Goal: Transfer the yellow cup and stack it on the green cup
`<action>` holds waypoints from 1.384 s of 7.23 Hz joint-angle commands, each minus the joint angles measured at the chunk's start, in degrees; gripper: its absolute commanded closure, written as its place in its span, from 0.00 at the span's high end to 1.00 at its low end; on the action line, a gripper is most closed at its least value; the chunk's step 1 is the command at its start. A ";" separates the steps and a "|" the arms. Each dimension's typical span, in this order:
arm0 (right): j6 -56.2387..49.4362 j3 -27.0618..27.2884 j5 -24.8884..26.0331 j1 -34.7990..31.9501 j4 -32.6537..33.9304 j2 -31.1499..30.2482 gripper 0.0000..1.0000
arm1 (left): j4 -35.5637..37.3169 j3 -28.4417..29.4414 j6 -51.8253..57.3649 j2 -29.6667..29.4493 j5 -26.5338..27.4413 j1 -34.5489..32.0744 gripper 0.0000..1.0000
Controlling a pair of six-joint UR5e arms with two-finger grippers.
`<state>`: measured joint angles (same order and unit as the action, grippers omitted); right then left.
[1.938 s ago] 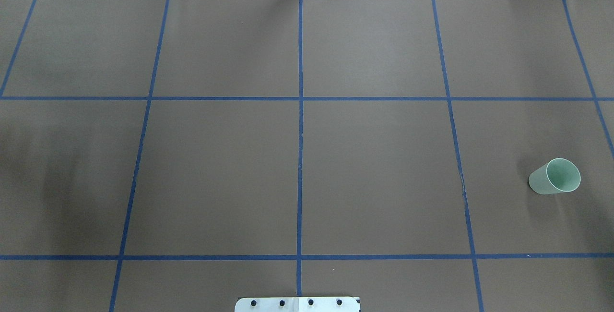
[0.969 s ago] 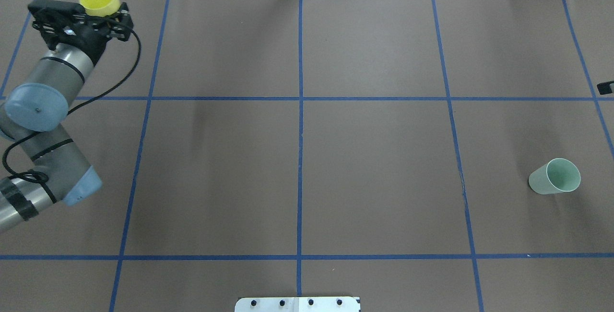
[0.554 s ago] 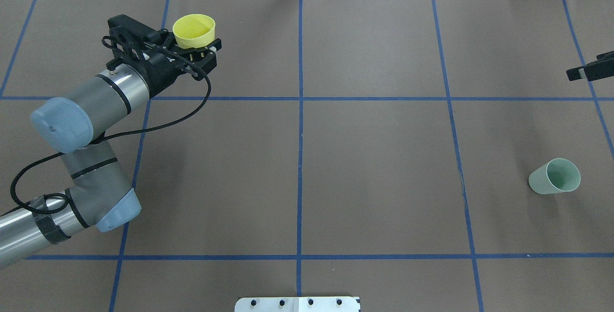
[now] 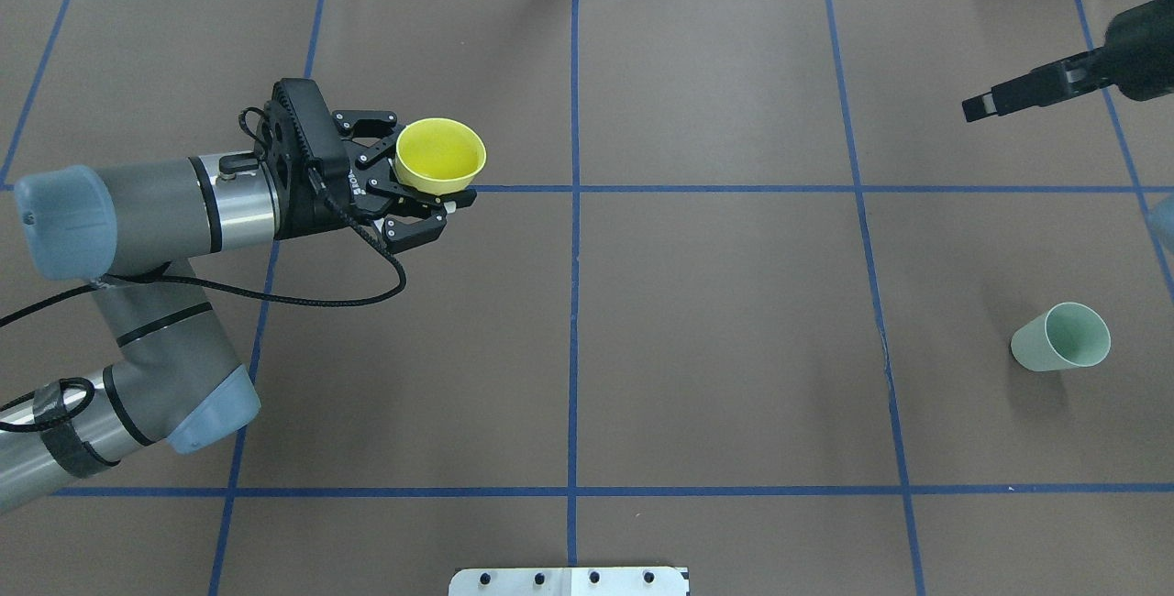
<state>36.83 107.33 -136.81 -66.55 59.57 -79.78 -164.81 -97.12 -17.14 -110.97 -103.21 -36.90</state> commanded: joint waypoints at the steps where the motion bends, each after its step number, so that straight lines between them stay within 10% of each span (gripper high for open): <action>1: 18.28 -0.19 0.67 7.28 0.45 8.64 1.00 | -0.25 -1.49 1.49 0.85 -10.14 -0.19 0.25; 4: 38.53 -0.01 5.55 18.79 1.94 20.16 1.00 | -0.42 -0.88 1.41 0.85 -9.91 0.42 0.25; 6: 42.43 0.43 13.30 26.61 16.19 28.75 0.99 | -0.51 -0.79 0.97 0.76 -9.82 0.51 0.25; 10: 42.98 -0.10 15.17 32.62 17.68 31.35 0.99 | -5.51 -0.44 0.70 0.76 -9.21 0.69 0.30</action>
<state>80.20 107.39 -121.82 -35.26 77.18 -49.16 -168.40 -97.65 -16.27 -110.22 -112.89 -36.28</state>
